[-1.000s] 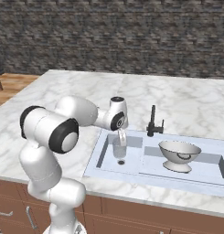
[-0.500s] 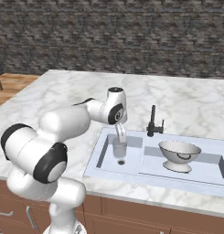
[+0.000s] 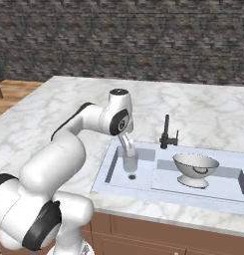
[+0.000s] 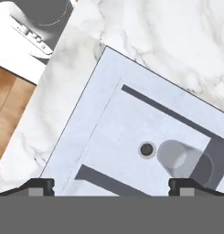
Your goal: Place the glass cup in the left basin and the colander in the right basin of the sink.
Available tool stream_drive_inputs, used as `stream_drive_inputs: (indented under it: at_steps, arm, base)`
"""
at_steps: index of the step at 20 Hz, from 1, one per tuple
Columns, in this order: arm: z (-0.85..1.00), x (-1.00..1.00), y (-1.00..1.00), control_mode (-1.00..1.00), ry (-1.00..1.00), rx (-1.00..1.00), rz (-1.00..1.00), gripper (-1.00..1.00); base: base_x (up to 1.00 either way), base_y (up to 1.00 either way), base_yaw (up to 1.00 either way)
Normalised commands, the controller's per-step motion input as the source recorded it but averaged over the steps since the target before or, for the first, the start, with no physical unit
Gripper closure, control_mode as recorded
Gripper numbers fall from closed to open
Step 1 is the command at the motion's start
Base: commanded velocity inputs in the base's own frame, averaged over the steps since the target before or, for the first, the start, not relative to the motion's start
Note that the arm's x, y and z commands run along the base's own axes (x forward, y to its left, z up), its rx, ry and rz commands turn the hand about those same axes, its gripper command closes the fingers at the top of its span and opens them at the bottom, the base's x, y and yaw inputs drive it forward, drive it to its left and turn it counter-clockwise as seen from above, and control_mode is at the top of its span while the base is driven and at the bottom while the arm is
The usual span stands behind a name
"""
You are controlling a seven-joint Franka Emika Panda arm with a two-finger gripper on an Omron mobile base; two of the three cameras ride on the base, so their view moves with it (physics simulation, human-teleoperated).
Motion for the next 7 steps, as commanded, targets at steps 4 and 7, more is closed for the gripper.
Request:
stream_drive_inputs:
  at_steps: [4, 7]
  arm:
    - [0.43, -0.51, 0.27, -1.0, 0.0, 0.0, 0.18, -1.0]
    - [0.44, -0.57, 0.25, -1.0, 0.0, 0.0, 0.2, -1.0]
  base:
    - [0.0, 0.0, 0.0]
    - [0.0, 0.0, 0.0]
